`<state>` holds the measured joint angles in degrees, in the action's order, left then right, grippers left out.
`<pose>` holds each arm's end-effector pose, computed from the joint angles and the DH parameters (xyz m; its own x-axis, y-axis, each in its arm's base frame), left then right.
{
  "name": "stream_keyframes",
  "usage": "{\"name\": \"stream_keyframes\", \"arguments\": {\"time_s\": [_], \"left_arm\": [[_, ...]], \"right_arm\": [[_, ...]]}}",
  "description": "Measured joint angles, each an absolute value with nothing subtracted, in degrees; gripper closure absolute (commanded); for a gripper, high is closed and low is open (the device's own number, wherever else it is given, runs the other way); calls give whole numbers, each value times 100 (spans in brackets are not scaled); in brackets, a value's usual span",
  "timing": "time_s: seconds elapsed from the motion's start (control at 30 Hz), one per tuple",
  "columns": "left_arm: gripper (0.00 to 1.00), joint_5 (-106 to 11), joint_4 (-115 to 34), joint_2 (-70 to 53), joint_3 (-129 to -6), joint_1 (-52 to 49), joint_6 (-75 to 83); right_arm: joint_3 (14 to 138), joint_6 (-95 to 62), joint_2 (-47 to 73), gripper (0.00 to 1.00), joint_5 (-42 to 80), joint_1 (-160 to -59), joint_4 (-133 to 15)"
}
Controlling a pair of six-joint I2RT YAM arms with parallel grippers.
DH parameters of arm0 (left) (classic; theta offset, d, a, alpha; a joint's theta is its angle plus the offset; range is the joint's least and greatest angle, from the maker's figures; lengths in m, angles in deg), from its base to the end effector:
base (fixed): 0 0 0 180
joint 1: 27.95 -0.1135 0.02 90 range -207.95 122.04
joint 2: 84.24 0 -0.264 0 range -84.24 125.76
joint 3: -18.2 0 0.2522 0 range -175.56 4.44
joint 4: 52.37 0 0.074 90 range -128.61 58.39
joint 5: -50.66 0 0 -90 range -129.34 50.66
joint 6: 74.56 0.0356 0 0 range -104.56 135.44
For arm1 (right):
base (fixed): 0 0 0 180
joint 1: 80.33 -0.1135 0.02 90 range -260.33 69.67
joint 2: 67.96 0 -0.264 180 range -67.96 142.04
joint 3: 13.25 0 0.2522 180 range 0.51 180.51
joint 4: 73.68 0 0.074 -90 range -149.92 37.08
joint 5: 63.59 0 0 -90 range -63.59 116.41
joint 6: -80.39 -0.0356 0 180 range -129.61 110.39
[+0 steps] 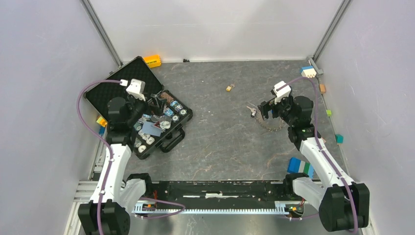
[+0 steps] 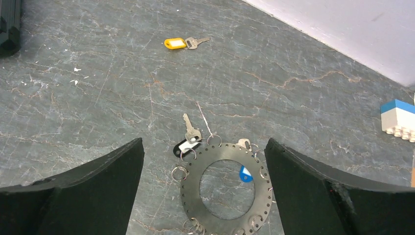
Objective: Put the keys on the keyring
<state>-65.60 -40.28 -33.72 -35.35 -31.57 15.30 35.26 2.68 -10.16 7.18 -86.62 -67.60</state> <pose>0.2092 -0.0025 0.3139 -0.1581 -0.0122 -0.9874 0.3790 0.9226 -0.0721 0.2293 0.0371 0.2677 -0.1682 -0.2207 -0.9607 -0.4656 0.8768 -0.1199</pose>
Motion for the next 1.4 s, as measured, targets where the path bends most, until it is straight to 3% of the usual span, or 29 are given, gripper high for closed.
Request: {"name": "stream_keyframes", "arguments": {"time_s": [0.5,0.77,1.1,1.4], "left_arm": [[0,-6597,-3602,-3136,-3562,-3155,1556],[0,-6717,-3047,-2692,-4012,-3155,1659],[0,-6975,-2800,-2502,-4014,-3155,1742],[0,-7015,-2796,-2502,-4014,-3155,1768]], "right_arm": [[3574,572,-950,2,710,-8705,-6635],[4680,1020,521,1,1241,-9184,-6004],[5869,1265,2473,20,1230,-9339,-5357],[6124,1433,2733,29,1374,-9354,-4976]]}}
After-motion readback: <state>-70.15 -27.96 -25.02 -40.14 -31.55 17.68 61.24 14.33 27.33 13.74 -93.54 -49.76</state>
